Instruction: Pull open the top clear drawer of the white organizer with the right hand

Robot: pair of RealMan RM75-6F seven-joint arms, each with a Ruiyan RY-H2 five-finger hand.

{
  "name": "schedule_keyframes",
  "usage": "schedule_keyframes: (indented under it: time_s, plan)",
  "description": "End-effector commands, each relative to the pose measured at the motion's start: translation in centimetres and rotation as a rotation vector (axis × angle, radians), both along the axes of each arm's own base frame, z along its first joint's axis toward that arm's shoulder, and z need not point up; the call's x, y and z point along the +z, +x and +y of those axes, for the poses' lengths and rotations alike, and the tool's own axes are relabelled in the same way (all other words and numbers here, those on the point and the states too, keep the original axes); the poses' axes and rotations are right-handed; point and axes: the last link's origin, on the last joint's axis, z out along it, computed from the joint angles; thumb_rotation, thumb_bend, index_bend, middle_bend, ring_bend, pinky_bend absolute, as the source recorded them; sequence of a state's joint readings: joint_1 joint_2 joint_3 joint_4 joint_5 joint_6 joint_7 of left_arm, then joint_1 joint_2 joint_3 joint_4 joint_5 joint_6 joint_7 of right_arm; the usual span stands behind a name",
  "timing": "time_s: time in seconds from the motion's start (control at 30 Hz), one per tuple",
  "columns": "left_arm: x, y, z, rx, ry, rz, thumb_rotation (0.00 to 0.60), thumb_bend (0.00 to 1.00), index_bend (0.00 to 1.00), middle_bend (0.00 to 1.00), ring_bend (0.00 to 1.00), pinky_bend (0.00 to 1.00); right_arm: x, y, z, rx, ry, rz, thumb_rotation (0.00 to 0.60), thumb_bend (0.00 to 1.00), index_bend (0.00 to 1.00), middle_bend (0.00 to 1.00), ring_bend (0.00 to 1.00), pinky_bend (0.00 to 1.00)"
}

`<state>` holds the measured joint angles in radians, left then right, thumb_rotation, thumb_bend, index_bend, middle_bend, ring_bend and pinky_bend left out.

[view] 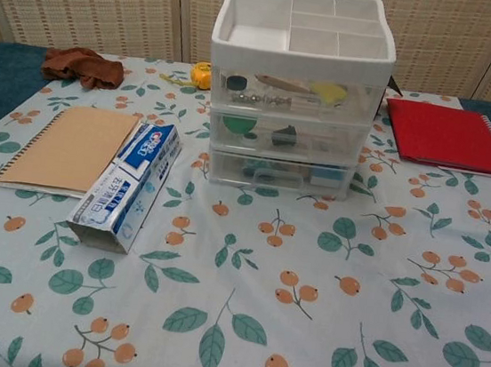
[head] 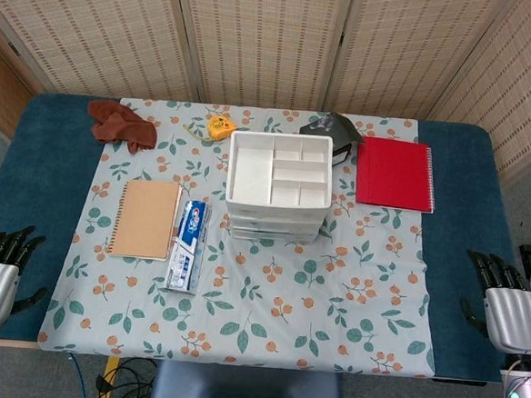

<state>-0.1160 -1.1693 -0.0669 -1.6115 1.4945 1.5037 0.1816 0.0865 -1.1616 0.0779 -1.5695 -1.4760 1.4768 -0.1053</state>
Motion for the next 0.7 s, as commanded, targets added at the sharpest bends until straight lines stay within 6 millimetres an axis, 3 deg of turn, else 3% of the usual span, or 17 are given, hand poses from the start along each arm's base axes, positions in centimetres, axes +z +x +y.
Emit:
schedule_keyframes:
  time_s: [0.03, 0.7]
  plan:
    - [0.0, -0.05, -0.02, 0.009, -0.008, 0.007, 0.6, 0.15, 0.19, 0.12, 0.13, 0.11, -0.06, 0.01, -0.06, 0.001, 0.003, 0.0, 0.6, 0.4, 0.07, 0.16, 0.15, 0.18]
    - [0.13, 0.15, 0.1, 0.009, -0.007, 0.007, 0.6, 0.15, 0.19, 0.12, 0.13, 0.11, -0.09, 0.8, -0.88, 0.043, 0.011, -0.005, 0.6, 0.4, 0.07, 0.21, 0.16, 0.21]
